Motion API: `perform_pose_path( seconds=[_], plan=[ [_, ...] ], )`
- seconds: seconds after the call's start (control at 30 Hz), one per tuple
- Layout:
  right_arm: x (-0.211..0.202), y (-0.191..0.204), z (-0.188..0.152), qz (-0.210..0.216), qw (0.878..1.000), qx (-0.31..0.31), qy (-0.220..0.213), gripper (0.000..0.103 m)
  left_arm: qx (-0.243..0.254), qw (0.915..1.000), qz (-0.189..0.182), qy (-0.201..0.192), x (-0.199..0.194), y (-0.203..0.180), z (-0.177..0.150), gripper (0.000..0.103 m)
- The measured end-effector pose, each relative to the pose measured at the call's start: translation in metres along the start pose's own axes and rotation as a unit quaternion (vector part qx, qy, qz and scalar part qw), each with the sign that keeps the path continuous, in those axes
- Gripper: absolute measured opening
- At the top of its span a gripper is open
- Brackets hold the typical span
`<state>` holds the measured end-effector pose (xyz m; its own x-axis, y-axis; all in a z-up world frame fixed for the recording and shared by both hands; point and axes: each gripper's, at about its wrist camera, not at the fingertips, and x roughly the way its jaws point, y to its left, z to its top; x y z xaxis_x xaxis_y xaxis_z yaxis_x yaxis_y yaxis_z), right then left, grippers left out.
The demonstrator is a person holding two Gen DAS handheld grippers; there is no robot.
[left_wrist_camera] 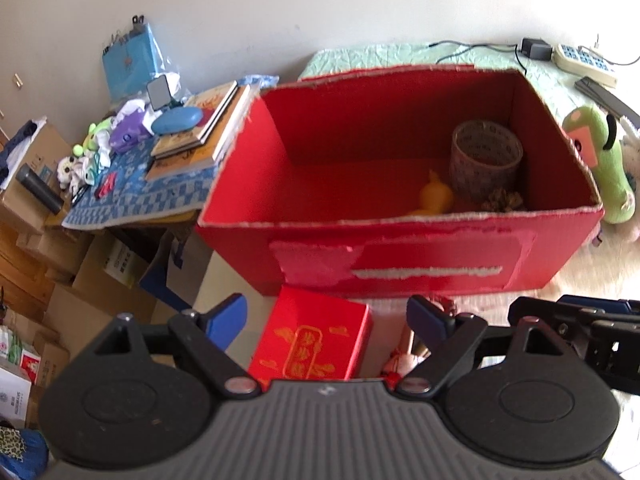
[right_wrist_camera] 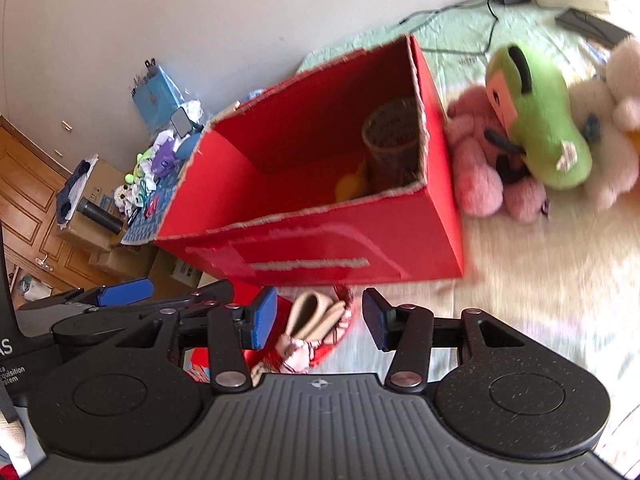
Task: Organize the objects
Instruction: 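Withdraw the right gripper from the box toward the patterned shoe, then lower the right gripper onto the cream-and-red shoe and close on it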
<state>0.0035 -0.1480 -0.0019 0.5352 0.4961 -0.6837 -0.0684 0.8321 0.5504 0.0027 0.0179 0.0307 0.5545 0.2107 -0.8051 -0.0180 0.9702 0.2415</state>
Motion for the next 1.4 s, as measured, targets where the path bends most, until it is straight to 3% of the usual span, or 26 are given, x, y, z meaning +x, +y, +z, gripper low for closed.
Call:
perform_pose_path(
  seconds=[0.67, 0.87, 1.2, 1.4],
  plan=[
    [0.016, -0.033, -0.017, 0.021, 0.995, 0.077, 0.066, 0.056, 0.019, 0.9983, -0.033, 0.044, 0.024, -0.009, -0.028, 0.088],
    [0.023, -0.039, -0.015, 0.032, 0.991, 0.099, 0.08, 0.055, 0.026, 0.9962, -0.072, 0.043, 0.027, 0.001, -0.044, 0.086],
    [0.041, -0.029, -0.014, 0.049, 0.988, 0.1, 0.105, 0.055, 0.014, 0.9819, -0.185, 0.037, 0.025, 0.008, -0.063, 0.076],
    [0.053, -0.025, -0.013, 0.051, 0.987, 0.099, 0.118, 0.055, 0.017, 0.9792, -0.198, 0.041, 0.037, 0.001, -0.066, 0.075]
  ],
)
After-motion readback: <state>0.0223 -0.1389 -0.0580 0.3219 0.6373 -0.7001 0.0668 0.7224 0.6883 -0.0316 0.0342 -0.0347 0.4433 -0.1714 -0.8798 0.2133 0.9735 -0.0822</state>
